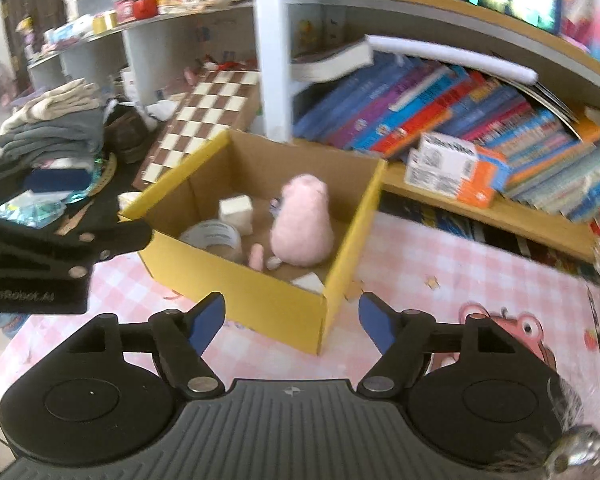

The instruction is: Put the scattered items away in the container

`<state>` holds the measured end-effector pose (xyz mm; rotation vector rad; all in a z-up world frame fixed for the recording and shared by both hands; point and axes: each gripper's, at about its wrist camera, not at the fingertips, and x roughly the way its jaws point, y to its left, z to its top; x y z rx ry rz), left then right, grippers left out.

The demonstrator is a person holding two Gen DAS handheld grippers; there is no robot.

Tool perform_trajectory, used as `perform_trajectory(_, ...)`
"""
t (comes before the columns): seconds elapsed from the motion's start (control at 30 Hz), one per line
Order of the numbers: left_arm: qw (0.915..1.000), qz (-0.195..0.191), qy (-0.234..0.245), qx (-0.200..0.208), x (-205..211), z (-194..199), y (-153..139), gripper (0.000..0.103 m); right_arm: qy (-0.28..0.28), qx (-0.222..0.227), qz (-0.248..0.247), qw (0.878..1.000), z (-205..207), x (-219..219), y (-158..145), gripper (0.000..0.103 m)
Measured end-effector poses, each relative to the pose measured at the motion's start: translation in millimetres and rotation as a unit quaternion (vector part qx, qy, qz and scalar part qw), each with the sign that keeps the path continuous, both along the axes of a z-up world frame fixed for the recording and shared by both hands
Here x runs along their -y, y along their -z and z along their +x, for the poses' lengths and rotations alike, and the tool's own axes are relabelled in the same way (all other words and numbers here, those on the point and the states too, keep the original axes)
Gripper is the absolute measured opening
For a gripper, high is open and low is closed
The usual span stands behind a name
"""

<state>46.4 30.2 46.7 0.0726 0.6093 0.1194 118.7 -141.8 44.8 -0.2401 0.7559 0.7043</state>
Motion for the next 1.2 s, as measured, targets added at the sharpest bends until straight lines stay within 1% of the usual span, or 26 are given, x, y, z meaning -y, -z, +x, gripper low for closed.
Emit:
perform_trajectory(0.1,1.0000,-0.004,-0.004,-0.007,4.7,-5.3,5.8,0.089,0.021,-0.005,0.001,1.000,-4.0,11.0,5.2,0.074)
perform_trajectory(0.17,0.9999,-0.006,-0.007,-0.009,7.3,-7.9,8.7,0.089,0.036,-0.003,0.001,0.999,-7.8,17.9,8.1,0.079)
perform_trajectory(0.3,0.9998,-0.009,-0.012,-0.013,14.3,-12.8,13.9,0.089,0.058,0.003,0.004,0.998,-16.3,29.1,12.2,0.080)
perform_trajectory(0.37,0.9998,-0.007,-0.013,-0.013,18.5,-14.6,15.7,0.089,0.069,0.008,0.005,0.998,-20.7,34.4,13.9,0.086)
perform_trajectory(0.67,0.9998,0.003,-0.002,-0.018,42.5,-22.6,25.2,0.090,0.122,0.026,0.006,0.992,-35.7,54.2,23.7,0.094)
perform_trajectory(0.8,0.9998,0.005,0.003,-0.016,51.4,-25.4,29.2,0.091,0.139,0.033,-0.001,0.990,-41.1,61.9,29.5,0.095)
perform_trajectory(0.97,0.9998,-0.008,-0.003,-0.015,59.1,-29.0,34.4,0.091,0.166,0.042,-0.004,0.985,-46.4,71.5,34.8,0.100)
perform_trajectory(1.03,0.9997,-0.012,-0.003,-0.019,63.1,-30.2,37.8,0.091,0.176,0.049,-0.006,0.983,-48.3,74.3,36.0,0.100)
perform_trajectory(1.2,0.9995,-0.006,0.004,-0.032,72.2,-31.5,45.2,0.091,0.180,0.049,-0.011,0.982,-53.3,78.1,39.6,0.100)
